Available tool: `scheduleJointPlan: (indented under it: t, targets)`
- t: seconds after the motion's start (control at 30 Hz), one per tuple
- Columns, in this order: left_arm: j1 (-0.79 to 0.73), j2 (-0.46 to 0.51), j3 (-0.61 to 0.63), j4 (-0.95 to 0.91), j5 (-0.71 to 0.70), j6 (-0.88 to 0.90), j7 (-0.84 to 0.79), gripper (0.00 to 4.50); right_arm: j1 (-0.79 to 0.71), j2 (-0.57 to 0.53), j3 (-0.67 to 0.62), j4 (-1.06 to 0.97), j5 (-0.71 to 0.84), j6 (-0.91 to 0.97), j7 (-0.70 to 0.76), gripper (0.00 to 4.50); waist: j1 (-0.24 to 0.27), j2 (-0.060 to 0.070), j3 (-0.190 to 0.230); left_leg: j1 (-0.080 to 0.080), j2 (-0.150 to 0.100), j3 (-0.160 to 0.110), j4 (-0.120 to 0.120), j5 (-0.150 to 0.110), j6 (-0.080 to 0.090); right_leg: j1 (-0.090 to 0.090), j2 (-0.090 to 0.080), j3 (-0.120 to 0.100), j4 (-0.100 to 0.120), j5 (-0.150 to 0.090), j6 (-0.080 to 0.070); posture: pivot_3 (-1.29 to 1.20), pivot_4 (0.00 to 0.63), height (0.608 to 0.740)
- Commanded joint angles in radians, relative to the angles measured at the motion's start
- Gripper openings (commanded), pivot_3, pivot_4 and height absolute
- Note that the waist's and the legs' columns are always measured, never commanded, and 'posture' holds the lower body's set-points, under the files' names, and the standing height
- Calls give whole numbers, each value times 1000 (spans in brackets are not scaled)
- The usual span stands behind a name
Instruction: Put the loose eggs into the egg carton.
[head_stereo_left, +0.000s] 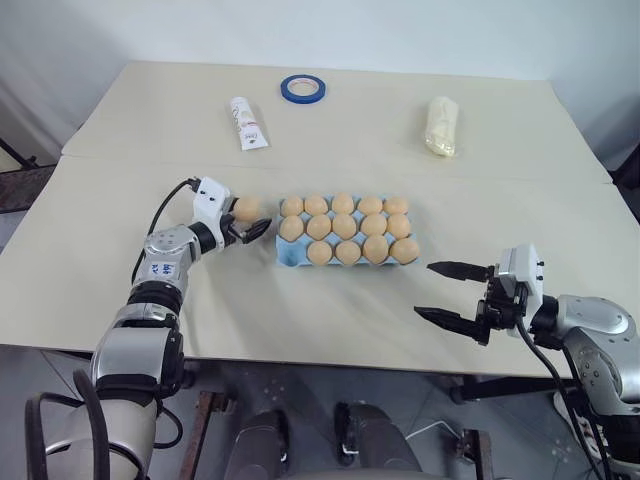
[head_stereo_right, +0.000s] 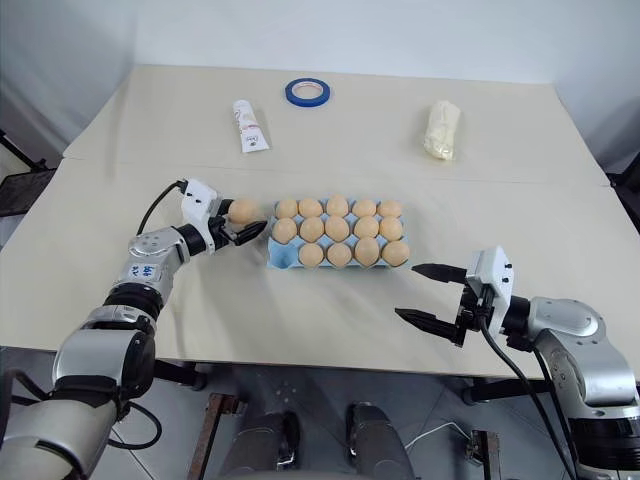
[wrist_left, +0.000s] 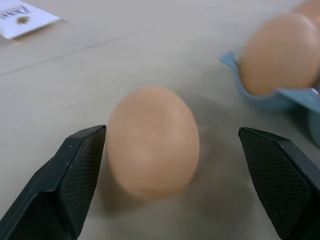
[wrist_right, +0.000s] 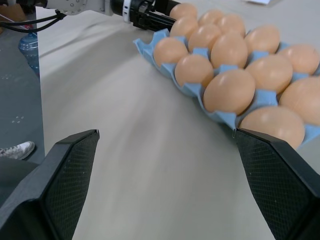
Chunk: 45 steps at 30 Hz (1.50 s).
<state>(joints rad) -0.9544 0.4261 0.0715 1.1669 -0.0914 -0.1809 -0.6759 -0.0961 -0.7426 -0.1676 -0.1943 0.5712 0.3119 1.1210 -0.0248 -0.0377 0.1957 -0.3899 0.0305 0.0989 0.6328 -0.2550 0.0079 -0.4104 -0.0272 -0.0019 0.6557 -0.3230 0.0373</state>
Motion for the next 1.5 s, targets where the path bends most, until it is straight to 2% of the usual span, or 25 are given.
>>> scheduleJointPlan:
  t: [0.03, 0.2, 0.27, 0.43, 0.57, 0.77, 0.93, 1.07, 1.4, 1.5]
  targets:
    - [-34, -4, 26, 25, -3, -15, 15, 3561, -8, -13, -18, -9, 3, -2, 2, 4500, -1, 0, 0, 0, 0, 0, 0, 0, 0, 0, 0, 0, 0, 0, 0, 0, 150, 740]
    - [-47, -2, 33, 47, 2, -18, 15, 1981, -9, -16, -19, -7, 1, 3, -2, 4500, -1, 0, 0, 0, 0, 0, 0, 0, 0, 0, 0, 0, 0, 0, 0, 0, 150, 740]
    - [-50, -1, 36, 53, 6, -24, 16, 1746, -9, -16, -20, -7, 0, 4, -3, 4500, -1, 0, 0, 0, 0, 0, 0, 0, 0, 0, 0, 0, 0, 0, 0, 0, 150, 740]
    - [-58, 3, 42, 55, 8, -34, 11, 1717, -11, -17, -19, -7, -2, 5, -6, 4500, -1, 0, 0, 0, 0, 0, 0, 0, 0, 0, 0, 0, 0, 0, 0, 0, 150, 740]
    - [-58, 8, 59, -3, -34, -52, -102, 1711, -6, -16, -23, -14, -2, 8, -12, 4500, -1, 0, 0, 0, 0, 0, 0, 0, 0, 0, 0, 0, 0, 0, 0, 0, 150, 740]
    - [11, 8, 57, -248, -136, 77, -393, 1711, 2, -13, -28, -17, -1, 7, -12, 4500, -1, 0, 0, 0, 0, 0, 0, 0, -1, 0, 0, 0, 1, 0, 0, 0, 150, 740]
    - [128, 36, 18, -490, -171, 211, -505, 1711, 2, -4, -33, -16, 1, -3, -15, 4500, -7, 0, 0, 1, 0, 1, 0, 0, -1, 0, 1, 2, 2, 0, 0, 0, 150, 740]
    - [210, 52, -11, -658, -194, 358, -517, 1711, 12, -3, -35, -23, 1, -2, -20, 4500, -3, 0, 0, 2, 0, 1, 1, 2, -1, 0, 0, 2, 4, 0, -1, 0, 150, 740]
    - [208, 24, -25, -683, -190, 385, -487, 1711, 15, -5, -35, -25, 0, 1, -30, 4500, -2, 0, 0, 1, 0, 0, 2, 2, 0, 1, 0, 2, 4, 0, 0, 0, 150, 740]
    - [197, 12, -28, -692, -203, 420, -484, 2718, 18, -6, -39, -30, 2, 1, -32, 4500, -3, 0, 0, 1, 0, 0, 2, 2, 0, 1, 0, 2, 4, 0, 0, 0, 150, 740]
